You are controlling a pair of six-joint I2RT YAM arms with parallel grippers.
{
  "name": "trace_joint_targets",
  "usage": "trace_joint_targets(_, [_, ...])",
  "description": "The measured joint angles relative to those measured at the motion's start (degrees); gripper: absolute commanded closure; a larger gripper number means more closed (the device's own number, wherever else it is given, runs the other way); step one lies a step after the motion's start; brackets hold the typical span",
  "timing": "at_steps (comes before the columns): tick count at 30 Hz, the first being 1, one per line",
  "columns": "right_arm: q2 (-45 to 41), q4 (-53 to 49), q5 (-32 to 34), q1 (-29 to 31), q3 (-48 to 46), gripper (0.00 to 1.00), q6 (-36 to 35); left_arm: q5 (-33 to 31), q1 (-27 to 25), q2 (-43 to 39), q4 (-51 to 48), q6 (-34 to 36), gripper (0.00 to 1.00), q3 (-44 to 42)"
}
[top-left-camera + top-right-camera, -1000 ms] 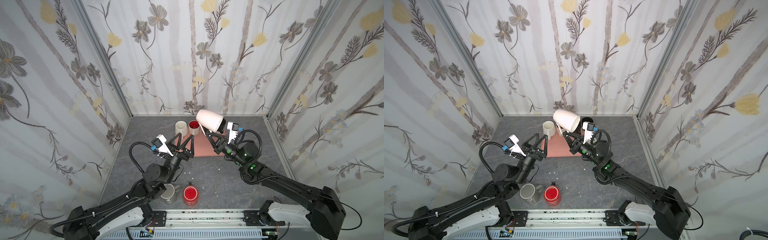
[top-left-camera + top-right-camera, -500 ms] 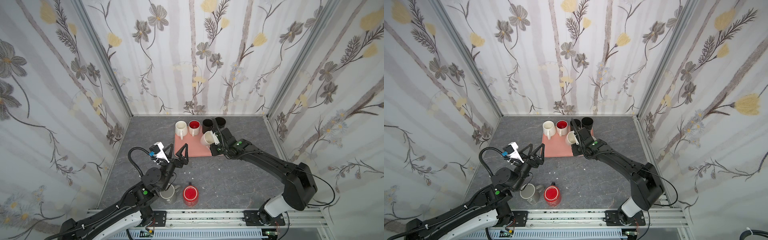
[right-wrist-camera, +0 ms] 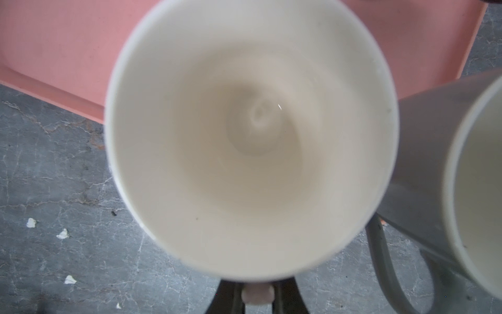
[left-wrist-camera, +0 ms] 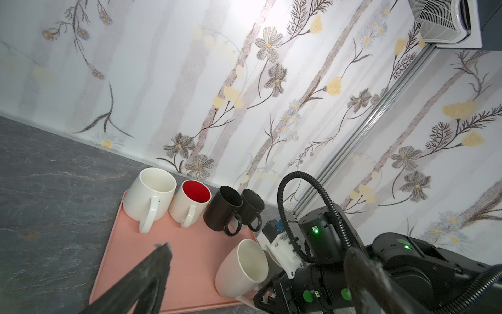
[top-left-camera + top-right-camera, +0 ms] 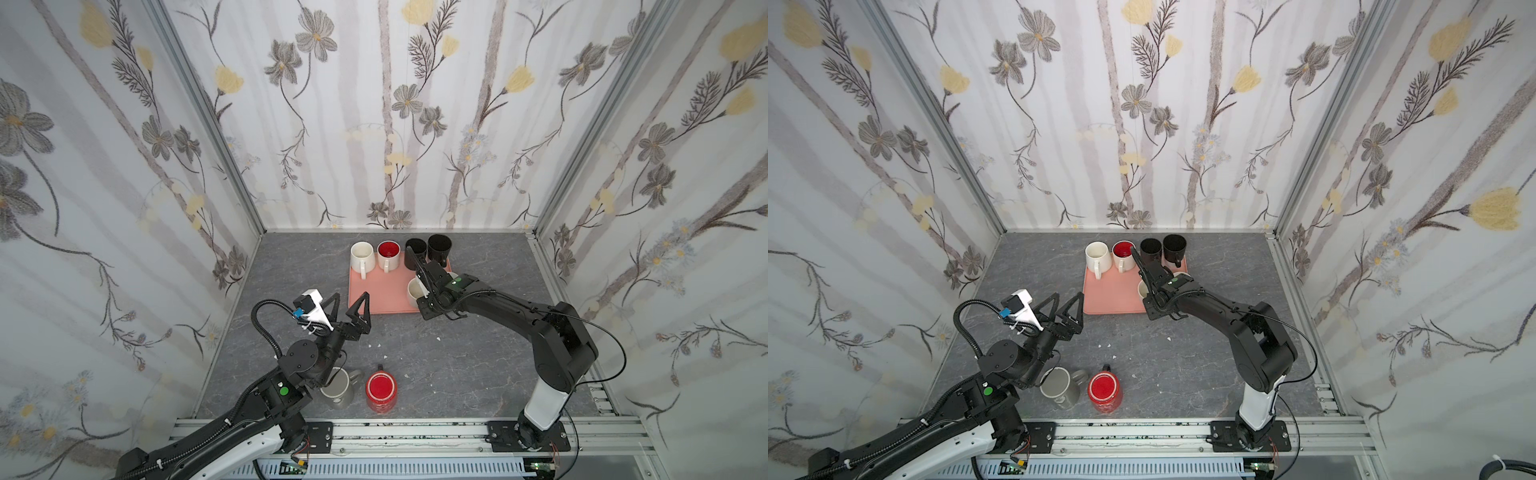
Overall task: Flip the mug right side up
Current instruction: 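Lower the pink mug onto the tray's near corner with the right gripper, then open the right gripper and move it back toward the upside-down red mug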
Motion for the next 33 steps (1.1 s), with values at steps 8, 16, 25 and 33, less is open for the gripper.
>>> trace_joint_targets(8, [2.5,-0.6,1.8,-0.8,2.7,1.00,-0.9,-0.4,0.2,-1.8,-1.0,-0.2,0.00,-0.3])
trace_joint_targets(16, [3.4,-2.3,2.2,-1.1,4.3,0.71,-1.7,-0.4,0.3,-2.4,-1.9,-0.7,0.00,-0.5])
trace_joint_targets(25, [0.8,-2.2,1.1,-0.9,4.9,0.45,-2.3,-0.4,0.6,-2.4,-3.2,-1.1,0.00,-0.5])
trace_joint_targets(33, [-11.3,4.2,-1.0,4.5,-0.7,0.15,-2.3,0.0,0.7,-1.7,-6.6,-1.2,0.00,1.4])
